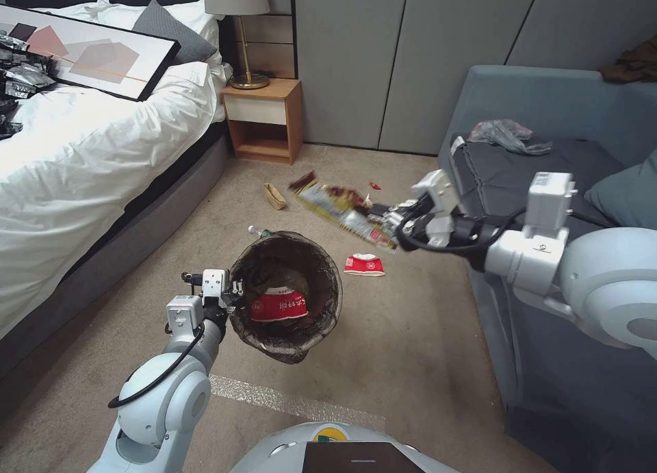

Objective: Pick up the trash bin, then pick up the garbage from the floor and place it into the trash bin.

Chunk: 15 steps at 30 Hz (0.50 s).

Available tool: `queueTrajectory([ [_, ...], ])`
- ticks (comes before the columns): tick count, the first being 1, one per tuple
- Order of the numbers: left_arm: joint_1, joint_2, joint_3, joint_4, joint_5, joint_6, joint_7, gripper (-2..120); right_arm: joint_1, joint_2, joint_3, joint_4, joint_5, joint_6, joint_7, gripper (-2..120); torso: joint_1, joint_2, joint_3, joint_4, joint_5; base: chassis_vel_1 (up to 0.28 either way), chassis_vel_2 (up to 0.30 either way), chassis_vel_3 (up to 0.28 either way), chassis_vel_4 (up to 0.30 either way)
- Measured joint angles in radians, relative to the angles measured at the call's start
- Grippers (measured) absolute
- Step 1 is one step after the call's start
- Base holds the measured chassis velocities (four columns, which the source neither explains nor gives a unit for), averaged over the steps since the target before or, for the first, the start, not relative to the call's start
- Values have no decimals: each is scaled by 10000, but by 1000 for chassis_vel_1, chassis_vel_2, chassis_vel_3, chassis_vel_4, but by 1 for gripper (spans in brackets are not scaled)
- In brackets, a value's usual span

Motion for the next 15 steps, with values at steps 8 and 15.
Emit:
queueTrajectory([
  [8,-103,-48,15,40,32,-7,52,0,2627,784,-3929,-818,-45,10,-17,0,0,0,1,-1,2,0,0,0,0],
  [15,-89,-45,-69,-71,-10,-13,68,0,3385,1797,-6012,-1681,-506,15,285,0,0,0,1,0,1,0,0,0,0],
])
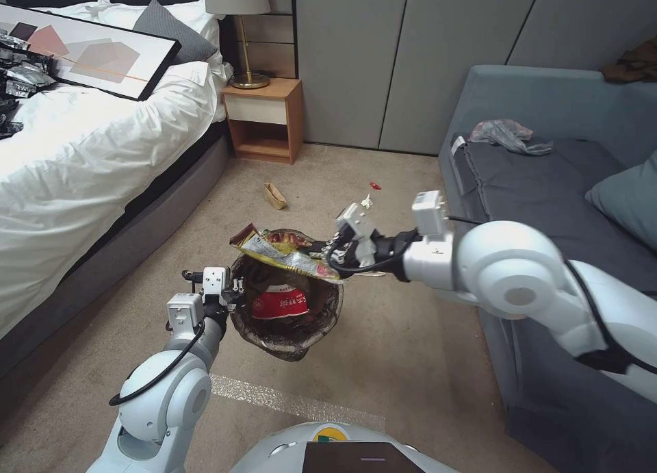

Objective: Pick up the trash bin, then pick up the garbage from the floor and place it into the trash bin.

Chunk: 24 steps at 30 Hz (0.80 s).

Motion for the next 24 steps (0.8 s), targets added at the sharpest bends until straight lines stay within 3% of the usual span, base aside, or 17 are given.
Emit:
queueTrajectory([
  [5,-13,20,-58,-102,-46,-5,-1,0,-204,172,-469,-288,-301,2,75,0,0,0,0,-3,0,0,0,0,0],
  [18,-20,6,-41,-185,-217,-10,-106,0,-892,148,-581,-602,-637,8,86,-2,0,0,-2,-4,0,0,0,0,0],
  [20,18,5,-33,-232,-270,-14,-101,0,-1099,221,-610,-784,-836,9,74,12,0,0,-1,-3,3,0,0,0,0],
  [22,25,4,-41,-238,-269,-14,-101,0,-1140,251,-612,-829,-890,10,59,14,0,0,-2,-3,2,0,0,0,0],
  [24,24,12,-121,-279,-269,-17,-64,0,-1317,544,-620,-1073,-988,12,86,26,0,0,-2,-1,1,0,0,0,0],
])
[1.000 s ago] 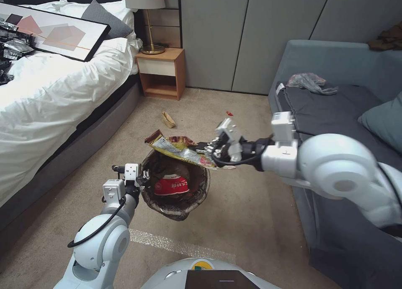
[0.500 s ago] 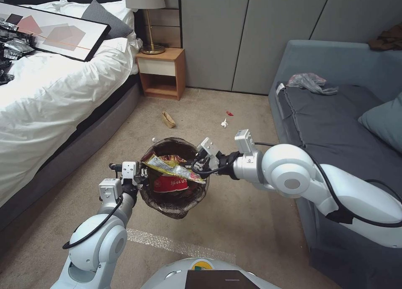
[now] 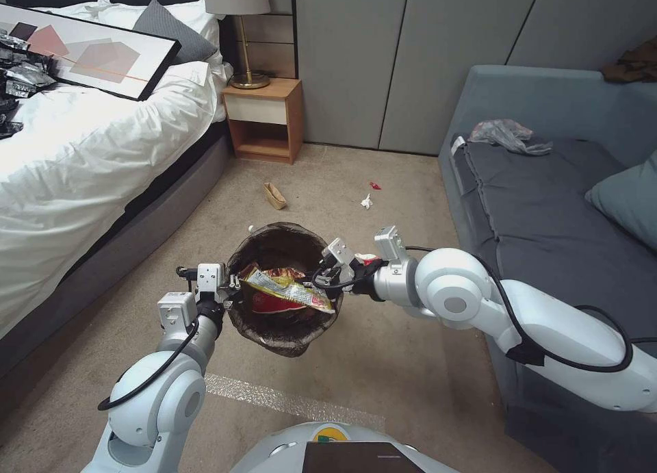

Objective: Pick up the trash bin, then pick up the garbage from the floor and place it into the trash bin.

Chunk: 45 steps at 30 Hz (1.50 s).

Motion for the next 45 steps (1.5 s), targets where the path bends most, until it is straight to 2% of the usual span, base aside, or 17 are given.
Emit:
queueTrajectory([
  [4,-24,-10,-10,0,4,-1,-1,0,-24,117,9,-97,-37,0,6,35,0,0,0,0,0,0,0,0,0],
  [6,-36,-18,35,0,-45,-2,-104,0,-38,139,43,-99,-50,6,20,48,0,0,0,-1,0,0,0,0,0],
  [14,-23,0,75,10,-110,-2,-155,0,-100,228,238,-93,-118,174,201,74,0,0,0,-2,0,0,0,0,0],
  [20,41,23,83,-5,-73,-2,-152,0,-396,232,1500,160,-100,302,294,93,0,0,0,0,1,0,0,0,0],
  [24,117,89,83,-127,-47,-2,-159,0,-661,-34,2945,360,-92,587,476,100,0,0,0,-3,1,0,0,0,0],
  [26,117,157,67,-201,-44,-2,-169,0,-970,-201,4158,431,-253,848,867,100,0,0,0,-2,-1,0,0,0,0],
  [27,117,157,67,-201,-44,-2,-169,0,-970,-201,4158,431,-253,848,867,100,0,0,0,-2,-1,0,0,0,0],
  [30,124,209,44,-311,-42,-2,-193,0,-1975,-318,5970,579,-1168,1002,1031,100,0,0,0,2,2,0,0,0,0],
  [31,124,209,44,-311,-42,-2,-193,0,-1975,-318,5970,579,-1168,1002,1031,100,0,0,0,2,2,0,0,0,0],
  [34,181,256,-49,-368,-42,-2,-232,0,-3832,-277,8242,814,-2605,1411,960,100,-1,0,-1,-4,3,0,0,0,0],
  [35,181,256,-49,-368,-42,-2,-232,0,-3832,-277,8242,814,-2605,1411,960,100,-1,0,-1,-4,3,0,0,0,0],
  [37,209,302,-68,-376,-43,-1,-261,0,-5455,126,10138,1015,-3349,1916,982,100,0,1,-1,-5,0,0,0,0,0],
  [39,201,308,-70,-377,-38,-2,-275,0,-6537,544,11305,1197,-4113,2175,924,100,0,0,0,0,2,0,0,0,0],
  [40,201,308,-70,-377,-38,-2,-275,0,-6537,544,11305,1197,-4113,2175,924,100,0,0,0,0,2,0,0,0,0],
  [42,189,287,-72,-378,-5,-2,-286,0,-8155,1393,12690,1527,-5616,2737,542,100,0,1,-1,-5,-2,0,0,0,0],
  [44,196,263,-78,-378,8,-1,-290,0,-8748,1731,13039,1645,-6272,2974,380,100,0,0,-1,6,1,0,0,0,0],
  [45,224,261,-100,-379,29,-2,-296,0,-9679,2354,13573,1813,-7307,3462,65,100,-1,0,-1,-8,4,0,0,0,0],
])
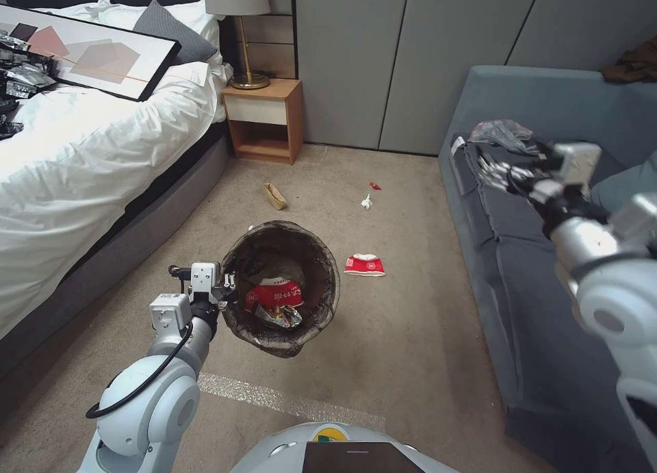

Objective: Pick up the trash bin, then pick up the garbage from the floor and place it into the trash bin.

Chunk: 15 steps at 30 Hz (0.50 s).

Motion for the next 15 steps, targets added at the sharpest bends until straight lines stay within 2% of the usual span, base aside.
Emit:
queueTrajectory([
  [1,50,-2,-22,0,14,0,-27,0,-822,764,354,168,-875,541,-289,100,0,1,0,5,-12,0,0,0,0],
  [2,50,-2,-22,0,14,0,-27,0,-822,764,354,168,-875,541,-289,100,0,1,0,5,-12,0,0,0,0],
  [3,76,-7,-25,1,21,0,-39,0,-1197,1234,445,238,-1260,807,-417,100,0,0,0,3,-10,0,0,0,0],
  [4,147,-22,-25,0,34,0,-74,0,-1962,2393,498,348,-2073,1410,-664,100,0,0,0,5,-1,0,0,0,0],
  [5,147,-22,-25,0,34,0,-74,0,-1962,2393,498,348,-2073,1410,-664,100,0,0,0,5,-1,0,0,0,0],
  [6,218,-11,-23,0,69,0,-91,0,-2559,3191,407,381,-2760,1973,-832,100,0,1,-1,0,-3,0,0,0,0],
  [8,256,7,-18,0,82,0,-98,0,-2779,3476,341,372,-3106,2222,-893,100,0,0,0,0,-7,0,0,0,0],
  [11,323,116,-45,0,146,0,-99,0,-3359,4405,-90,145,-4681,3265,-1003,100,0,1,0,9,-9,0,0,0,0],
  [15,337,174,-66,0,152,0,-100,0,-3469,4697,-335,11,-5106,3555,-1068,100,0,0,0,10,-8,0,0,0,0],
])
